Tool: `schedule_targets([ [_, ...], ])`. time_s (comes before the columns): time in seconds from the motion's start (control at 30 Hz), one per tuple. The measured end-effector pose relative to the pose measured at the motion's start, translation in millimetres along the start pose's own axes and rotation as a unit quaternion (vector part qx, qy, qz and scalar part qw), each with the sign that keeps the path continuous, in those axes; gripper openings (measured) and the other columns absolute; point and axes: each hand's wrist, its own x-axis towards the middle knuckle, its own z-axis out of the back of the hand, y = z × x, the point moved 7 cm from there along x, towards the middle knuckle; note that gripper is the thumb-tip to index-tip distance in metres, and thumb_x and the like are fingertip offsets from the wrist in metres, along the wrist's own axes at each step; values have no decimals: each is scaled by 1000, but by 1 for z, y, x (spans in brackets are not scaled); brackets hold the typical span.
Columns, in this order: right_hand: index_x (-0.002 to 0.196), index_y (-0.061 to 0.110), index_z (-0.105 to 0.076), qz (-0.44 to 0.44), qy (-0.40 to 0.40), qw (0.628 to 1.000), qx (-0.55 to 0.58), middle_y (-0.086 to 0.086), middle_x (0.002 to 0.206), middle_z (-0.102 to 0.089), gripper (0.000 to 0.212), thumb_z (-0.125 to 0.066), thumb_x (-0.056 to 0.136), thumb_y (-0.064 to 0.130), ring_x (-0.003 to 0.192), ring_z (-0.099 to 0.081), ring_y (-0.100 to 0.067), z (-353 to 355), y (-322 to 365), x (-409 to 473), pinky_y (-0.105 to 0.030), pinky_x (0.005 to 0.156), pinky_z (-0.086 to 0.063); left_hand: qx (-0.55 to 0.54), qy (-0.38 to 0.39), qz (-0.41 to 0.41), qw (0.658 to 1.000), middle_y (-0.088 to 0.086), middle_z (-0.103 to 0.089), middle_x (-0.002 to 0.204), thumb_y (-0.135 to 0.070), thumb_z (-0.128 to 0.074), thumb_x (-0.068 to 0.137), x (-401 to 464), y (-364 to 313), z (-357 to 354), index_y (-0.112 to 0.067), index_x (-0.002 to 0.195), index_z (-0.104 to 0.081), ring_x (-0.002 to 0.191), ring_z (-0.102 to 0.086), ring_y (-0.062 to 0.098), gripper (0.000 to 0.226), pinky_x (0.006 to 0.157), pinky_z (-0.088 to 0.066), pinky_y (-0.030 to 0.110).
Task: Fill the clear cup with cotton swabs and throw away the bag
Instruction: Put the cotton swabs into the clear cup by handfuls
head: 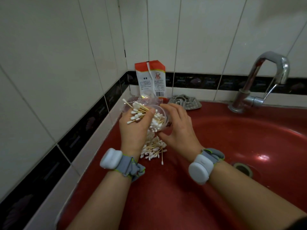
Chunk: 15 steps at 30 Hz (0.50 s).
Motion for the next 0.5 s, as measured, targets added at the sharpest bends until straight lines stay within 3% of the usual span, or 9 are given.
schedule_targets([
  [0.17, 133, 22, -42, 7, 3, 1000, 3, 0, 131, -42, 69, -56, 69, 42, 127, -35, -15, -1, 0, 0, -38, 100, -33, 15, -6, 8, 1000, 14, -65, 97, -62, -70, 64, 5, 15, -4, -29, 84, -65, 99, -61, 36, 40, 85, -50, 54],
  [0.3, 133, 26, -39, 16, 15, 1000, 7, 3, 131, -40, 69, -59, 69, 41, 127, -36, -16, -4, 0, -3, -38, 99, -34, -38, -49, 13, 998, 15, -60, 108, -75, -58, 65, 5, 8, 2, -49, 81, -58, 109, -54, 37, 31, 92, -45, 57],
  [0.37, 133, 26, -39, 21, 19, 1000, 9, 2, 131, -41, 70, -65, 69, 38, 126, -38, -16, -6, 2, -3, -39, 98, -36, -29, -48, -5, 998, 6, -58, 113, -76, -47, 73, 6, 4, 2, -53, 90, -56, 116, -49, 30, 30, 99, -42, 51],
  [0.5, 134, 26, -39, 20, 22, 999, 11, 1, 132, -42, 75, -75, 69, 29, 127, -39, -17, -7, 2, -3, -40, 99, -36, 79, 15, -36, 996, -27, -42, 120, -62, -32, 83, -1, 3, -10, -41, 123, -50, 129, -26, 5, 48, 109, -26, 28],
])
